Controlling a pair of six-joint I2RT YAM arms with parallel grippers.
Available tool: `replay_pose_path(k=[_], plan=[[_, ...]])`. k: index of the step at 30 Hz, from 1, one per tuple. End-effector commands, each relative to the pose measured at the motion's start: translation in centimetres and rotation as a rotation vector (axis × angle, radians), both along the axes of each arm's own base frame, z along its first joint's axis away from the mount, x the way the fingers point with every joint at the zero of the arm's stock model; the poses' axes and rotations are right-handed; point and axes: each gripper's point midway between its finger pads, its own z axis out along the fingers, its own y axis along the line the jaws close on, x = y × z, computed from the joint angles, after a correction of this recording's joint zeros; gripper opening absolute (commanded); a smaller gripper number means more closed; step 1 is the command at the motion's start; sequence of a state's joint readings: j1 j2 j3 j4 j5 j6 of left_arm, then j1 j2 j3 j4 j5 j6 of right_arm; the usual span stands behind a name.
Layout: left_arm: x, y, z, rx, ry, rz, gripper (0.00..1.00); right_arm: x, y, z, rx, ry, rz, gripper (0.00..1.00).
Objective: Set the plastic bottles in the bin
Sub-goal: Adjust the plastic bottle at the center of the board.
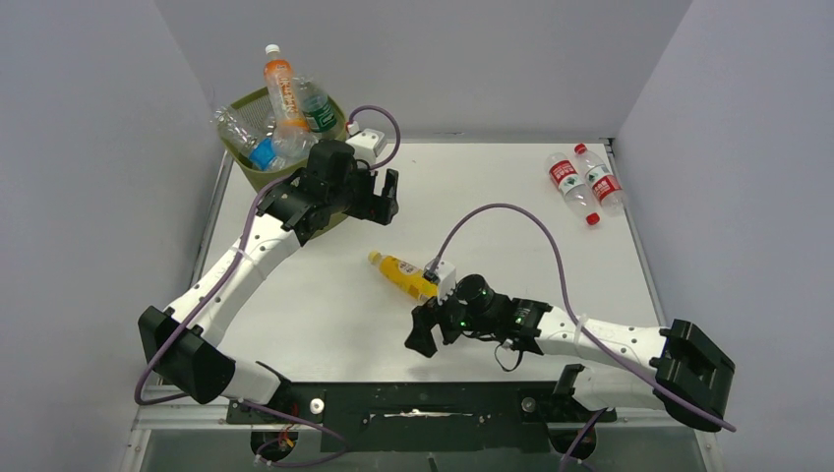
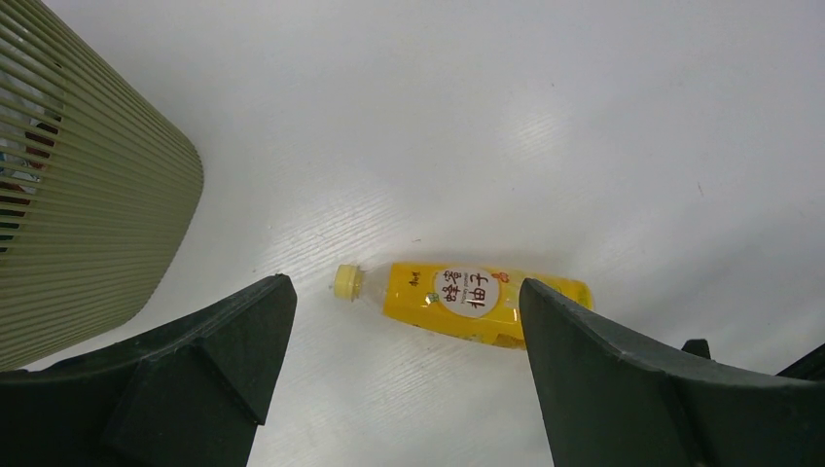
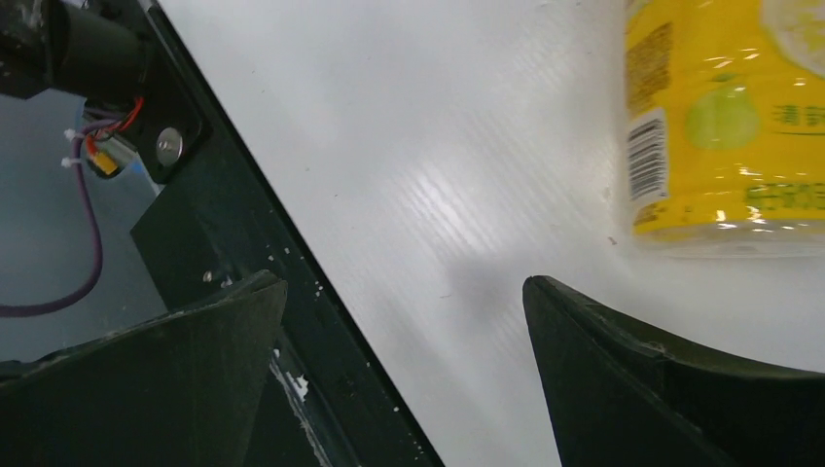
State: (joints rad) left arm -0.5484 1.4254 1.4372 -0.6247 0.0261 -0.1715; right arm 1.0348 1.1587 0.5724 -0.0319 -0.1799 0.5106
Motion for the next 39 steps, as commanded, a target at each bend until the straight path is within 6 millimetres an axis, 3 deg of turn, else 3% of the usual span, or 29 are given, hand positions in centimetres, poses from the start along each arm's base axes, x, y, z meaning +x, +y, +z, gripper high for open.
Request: replay_pose_path(k=[1,19,25,29,33,39], plan=[[0.9,-0.6,2.2,-0.03,-0.076,-0.012,0.86,3.2,0.5,1.7,0.097,-0.052,-0.08,0.98],[0.8,-1.2,1.0,-0.031,-0.051,-0.035,0.86,11.1,-4.4,0.6,0.042,-0.07,-0.258,0.97],[0.9,-1.3,0.7,-0.025,-0.044,-0.041,0.86,13.3,-5.6,1.2,0.009,-0.09,-0.29,0.96],[0.9,-1.3,0.6,-0.018,-0.044,-0.043,0.86,13.0,-5.6,2.7,0.012,-0.104,-0.273,0.96],[0.9,-1.2,0.2,-0.014,-0.041,-0.043,0.86,11.3,-5.0,3.5,0.012,-0.104,-0.242,0.95],[1.1,-1.3,-0.3,-0.01,-0.036,-0.045,0.86,5.8,-0.5,3.5,0.004,-0.094,-0.087,0.8]])
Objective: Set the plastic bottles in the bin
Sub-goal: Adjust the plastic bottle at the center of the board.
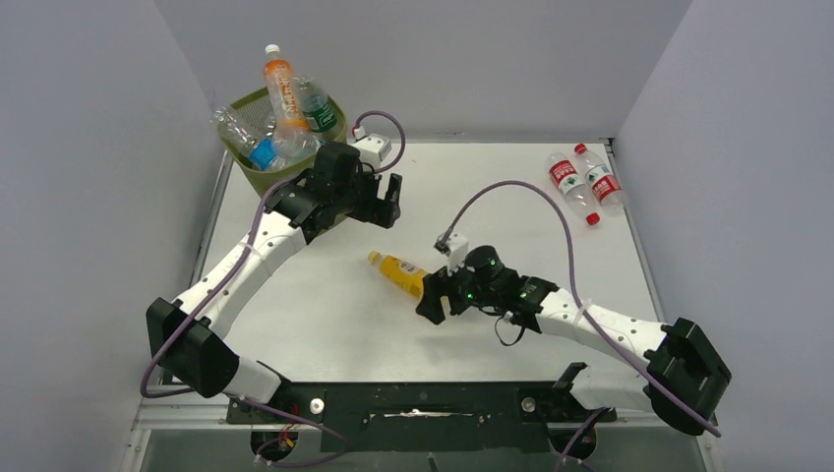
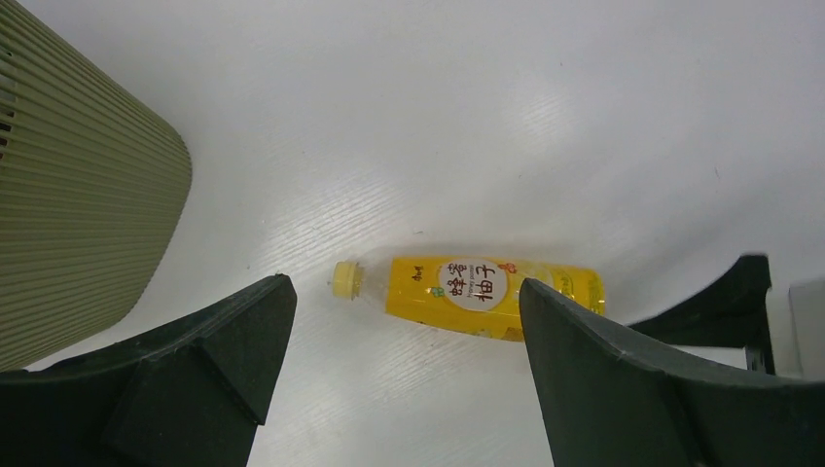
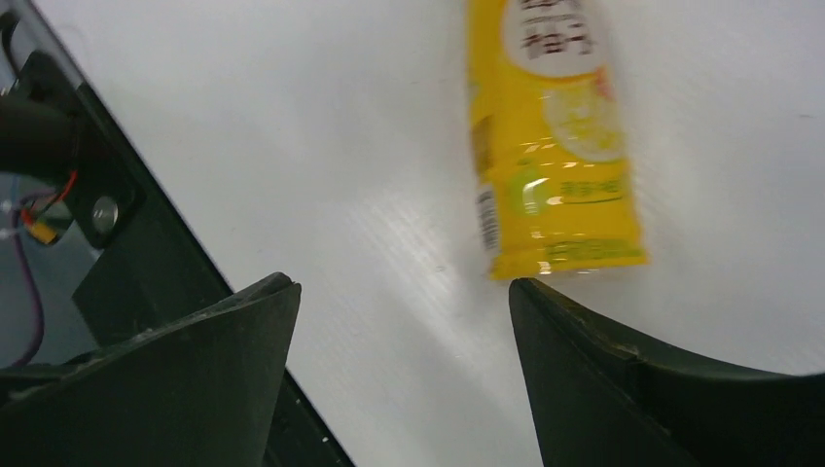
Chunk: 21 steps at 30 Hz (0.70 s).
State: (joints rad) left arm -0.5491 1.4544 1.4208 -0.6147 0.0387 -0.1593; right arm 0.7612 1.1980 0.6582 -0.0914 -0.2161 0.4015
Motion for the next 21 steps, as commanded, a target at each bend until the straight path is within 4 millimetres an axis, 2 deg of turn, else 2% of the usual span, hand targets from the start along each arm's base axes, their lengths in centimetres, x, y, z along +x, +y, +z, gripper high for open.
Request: replay_pose_path(k=[1,5,9,17,21], plan=[[1.0,-0.9,1.4,-0.03,-0.066,-0.026,0.86,-3.5,4.1,2.2,0.032,-0.04,0.12,0.79],[1.1,-0.7,1.6,-0.021,-0.072,-0.021,0.86,-6.2,6.5,1.8,0.057,-0.029,0.184,0.77],[1.0,-0.5,1.5,-0.017,-0.072,-0.018,0.86,-6.4,7.1,-0.4,0.061,0.015,0.173,0.77],[0.5,-0.1,1.4,-0.013,-0.071,-0.01,0.86,-2.8,7.1,-3.8,0.011,0.018,0.094,0.76],[0.2,0.1,1.4,-0.015,-0.069,-0.009,0.86,-0.8,6.4,-5.2,-0.019,0.031,0.047,0.76]])
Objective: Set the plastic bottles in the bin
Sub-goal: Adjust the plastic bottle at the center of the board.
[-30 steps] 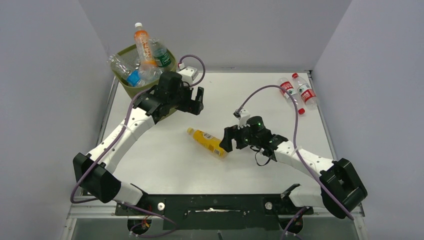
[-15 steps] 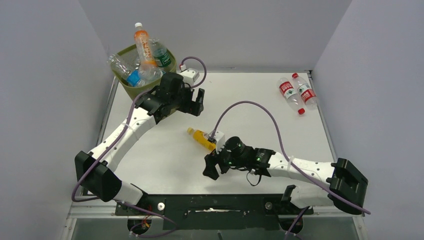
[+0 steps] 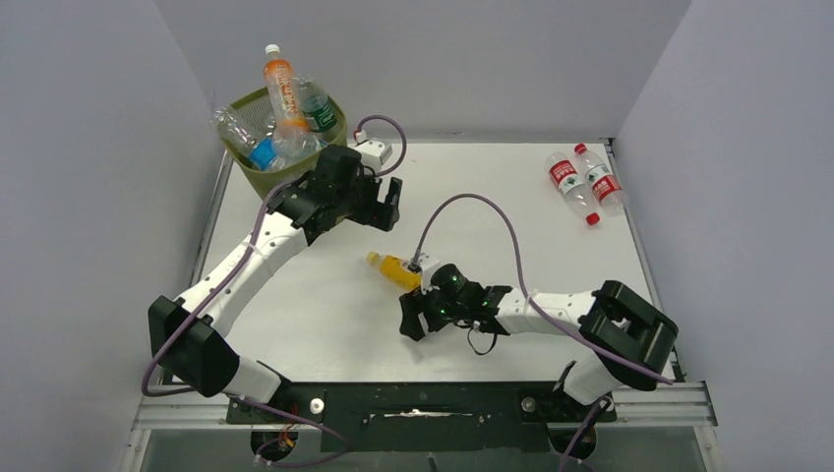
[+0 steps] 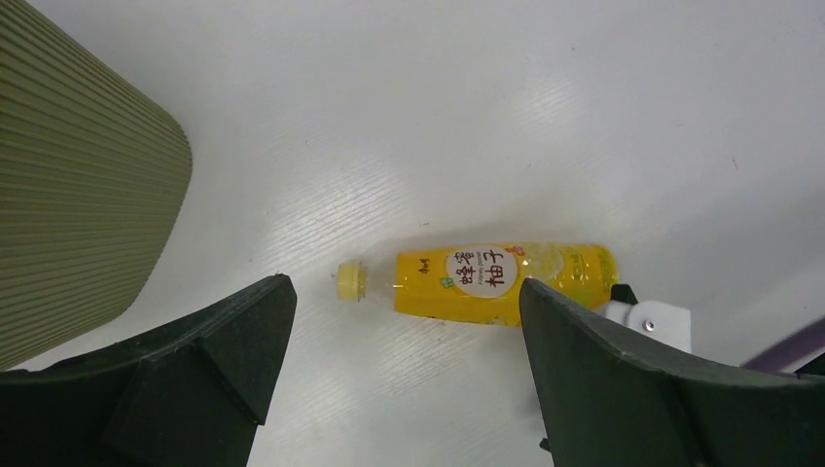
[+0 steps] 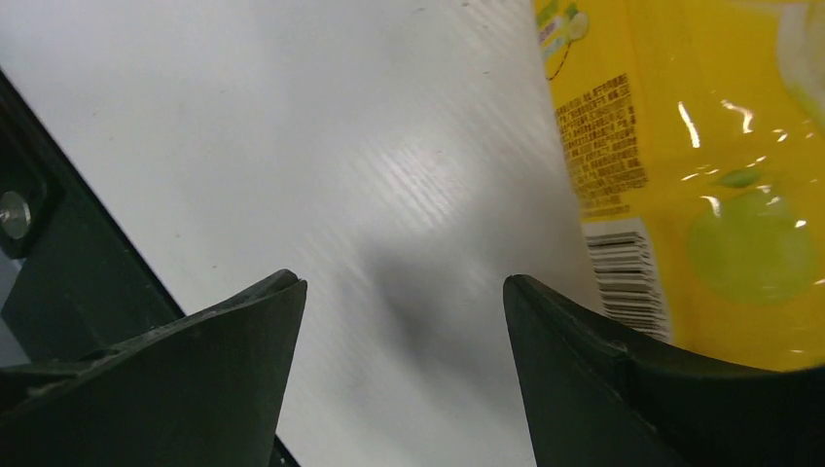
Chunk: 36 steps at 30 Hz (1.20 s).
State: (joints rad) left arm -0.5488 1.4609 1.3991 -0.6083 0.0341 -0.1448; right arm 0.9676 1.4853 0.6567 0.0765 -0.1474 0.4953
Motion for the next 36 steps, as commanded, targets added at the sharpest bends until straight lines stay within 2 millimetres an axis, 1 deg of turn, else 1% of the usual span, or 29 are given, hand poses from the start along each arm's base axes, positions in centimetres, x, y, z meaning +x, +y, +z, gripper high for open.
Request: replay_pose_path(k=[1,4,8,14,18,22,23,27,29,32,34,36], plan=[[0.2,0.0,2.5,-0.039,-0.079,-0.004,0.86,3.8,1.0,1.5,0.064,-0.079,-0.061,0.76],[0.0,0.0,2.5,-0.04,-0.079,-0.008,0.86,4.9,0.1,1.3,0.057,-0.084,-0.085,0.76],[0.0,0.0,2.4,-0.038,-0.078,-0.01,0.86,6.2,-1.0,1.5,0.051,-0.096,-0.106,0.76],[0.1,-0.4,1.6,-0.034,-0.06,-0.022,0.86,7.9,-1.9,2.1,0.05,-0.109,-0.121,0.75],[0.1,-0.9,0.6,-0.035,-0.031,-0.04,0.86,7.8,-2.4,3.0,0.045,-0.116,-0.124,0.76],[-0.1,-1.6,-0.8,-0.031,0.014,-0.045,0.87,7.4,-3.7,4.4,0.047,-0.124,-0.163,0.76],[-0.1,-1.8,-1.2,-0.033,0.027,-0.041,0.88,7.4,-4.3,5.1,0.05,-0.132,-0.183,0.77],[-0.5,-3.0,-2.9,-0.044,0.076,-0.044,0.89,7.3,-6.6,6.1,0.018,-0.129,-0.274,0.8],[-0.6,-3.6,-3.8,-0.047,0.097,-0.039,0.89,7.3,-7.7,6.3,0.0,-0.123,-0.324,0.81],[-0.6,-4.4,-5.2,-0.062,0.143,-0.019,0.89,7.2,-9.0,6.1,-0.018,-0.096,-0.379,0.81],[-0.5,-4.2,-6.6,-0.039,0.18,0.016,0.89,7.2,-9.5,6.0,-0.014,-0.077,-0.406,0.81],[-0.4,-3.6,-7.4,-0.026,0.191,0.062,0.89,7.1,-9.8,6.1,-0.004,-0.065,-0.418,0.81]])
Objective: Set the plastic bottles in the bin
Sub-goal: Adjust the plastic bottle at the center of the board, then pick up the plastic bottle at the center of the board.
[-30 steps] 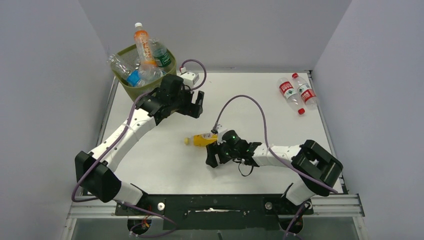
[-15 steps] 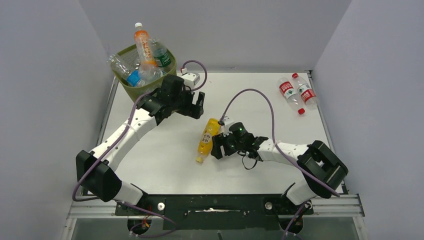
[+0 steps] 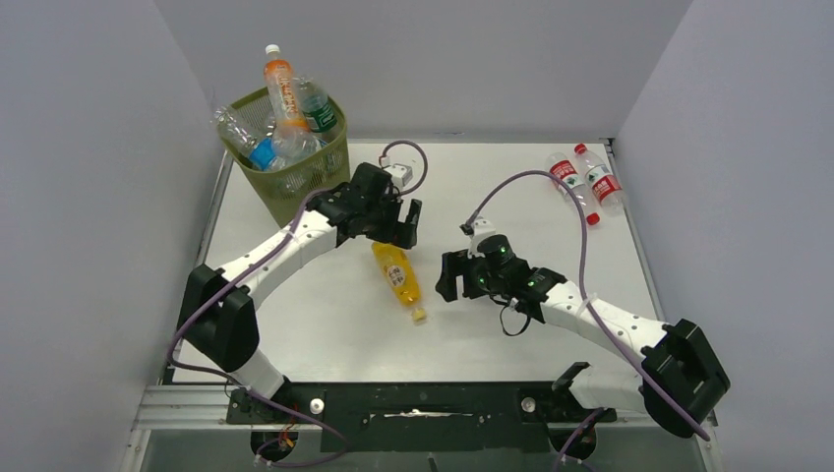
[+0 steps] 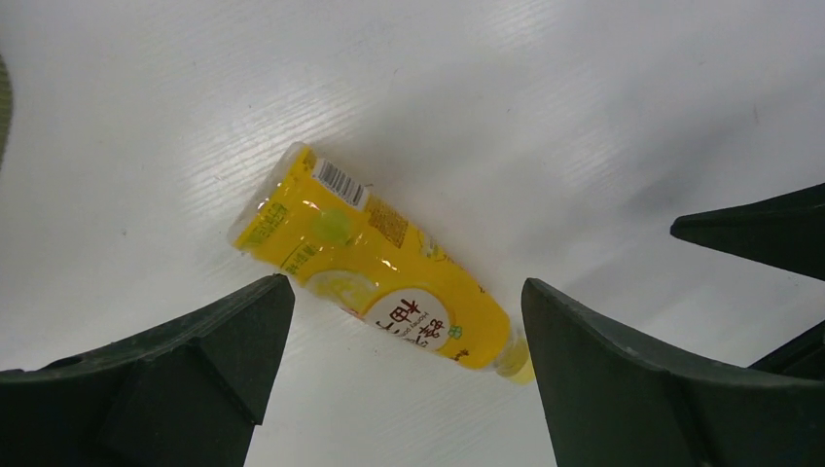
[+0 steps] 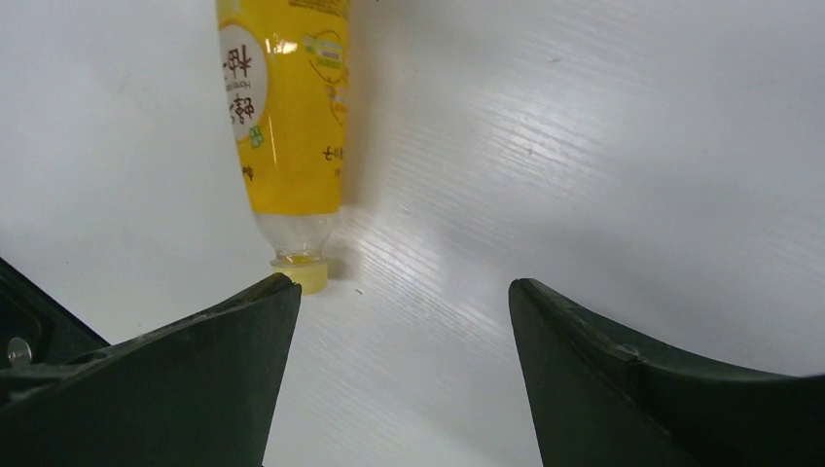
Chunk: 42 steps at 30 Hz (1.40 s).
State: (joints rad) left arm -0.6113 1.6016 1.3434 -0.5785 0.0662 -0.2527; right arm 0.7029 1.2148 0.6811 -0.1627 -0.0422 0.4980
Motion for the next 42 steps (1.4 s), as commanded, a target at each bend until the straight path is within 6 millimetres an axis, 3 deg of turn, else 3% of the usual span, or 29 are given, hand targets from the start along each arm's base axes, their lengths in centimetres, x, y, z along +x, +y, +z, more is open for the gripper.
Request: replay_pose_path(k=[1,5,8,14,20,28,33,39,42], plan=[[0.9,0.2,-0.5,-0.019,-0.003,0.102,0.89,-0.1,-1.2,0.3,0.013,0.025,-0.073,0.81],[0.2,2.0,-0.4,-0.003,-0.004,0.196,0.89,-0.6,-0.4,0.3,0.043,0.043,-0.027,0.81],[-1.1,3.1,0.3,-0.039,0.003,0.277,0.89,-0.6,0.4,-1.2,0.036,0.076,-0.001,0.8],[-4.2,3.8,1.5,-0.144,0.074,0.375,0.89,0.3,3.4,-2.4,0.084,0.051,0.103,0.74],[-6.2,4.0,2.3,-0.251,0.091,0.418,0.89,2.3,6.1,-4.0,0.078,-0.001,0.213,0.74],[-9.3,3.2,0.3,-0.346,0.192,0.463,0.89,0.5,7.4,-5.7,0.04,0.03,0.251,0.72],[-10.7,4.0,-2.6,-0.334,0.244,0.529,0.9,-1.6,7.5,-6.3,0.016,0.045,0.259,0.71],[-10.5,4.9,-3.8,-0.341,0.227,0.591,0.9,-3.3,7.7,-6.0,0.024,0.052,0.26,0.71],[-9.5,5.6,-4.7,-0.32,0.196,0.641,0.9,-3.8,7.7,-5.5,0.031,0.046,0.258,0.71]])
